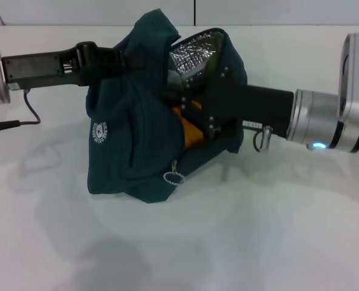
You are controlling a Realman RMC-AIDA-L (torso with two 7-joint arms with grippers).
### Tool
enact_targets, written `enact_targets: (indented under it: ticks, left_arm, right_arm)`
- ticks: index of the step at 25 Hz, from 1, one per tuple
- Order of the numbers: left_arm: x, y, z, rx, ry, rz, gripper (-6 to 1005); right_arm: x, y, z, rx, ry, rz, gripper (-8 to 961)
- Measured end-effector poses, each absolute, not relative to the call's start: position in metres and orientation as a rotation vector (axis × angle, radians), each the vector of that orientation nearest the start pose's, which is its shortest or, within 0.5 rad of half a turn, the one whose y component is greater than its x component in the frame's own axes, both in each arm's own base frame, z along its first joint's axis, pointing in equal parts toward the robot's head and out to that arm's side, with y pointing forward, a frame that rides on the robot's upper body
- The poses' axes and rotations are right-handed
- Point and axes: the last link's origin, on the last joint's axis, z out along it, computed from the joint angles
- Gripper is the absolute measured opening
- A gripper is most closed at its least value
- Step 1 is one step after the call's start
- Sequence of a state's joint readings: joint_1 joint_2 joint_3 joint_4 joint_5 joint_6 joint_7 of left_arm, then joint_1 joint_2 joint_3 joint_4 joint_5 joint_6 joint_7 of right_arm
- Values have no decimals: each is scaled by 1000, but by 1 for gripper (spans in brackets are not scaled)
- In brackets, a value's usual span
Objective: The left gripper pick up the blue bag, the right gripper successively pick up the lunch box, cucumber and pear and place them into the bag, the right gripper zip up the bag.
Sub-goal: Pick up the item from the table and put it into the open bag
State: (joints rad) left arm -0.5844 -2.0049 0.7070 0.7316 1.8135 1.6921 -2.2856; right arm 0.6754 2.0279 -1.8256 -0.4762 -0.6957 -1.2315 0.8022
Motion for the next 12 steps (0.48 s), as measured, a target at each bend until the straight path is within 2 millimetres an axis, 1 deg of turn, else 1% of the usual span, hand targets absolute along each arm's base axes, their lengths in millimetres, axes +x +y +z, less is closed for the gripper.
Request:
enact_targets:
  ticks: [5,8,12]
  left_arm:
    - [-219,353,52,-2515,-1626,-1063,69]
    - [-219,354,53,-2517,-1623,-1063,69]
    - [-219,354,53,-2517,-1621,-1062,69]
  right_arm:
    - [153,346,-78,-2663,-2,1053,41]
    - [161,348,-77,-2643,32,1015,41]
    - [167,351,-77,-2634,56,977,41]
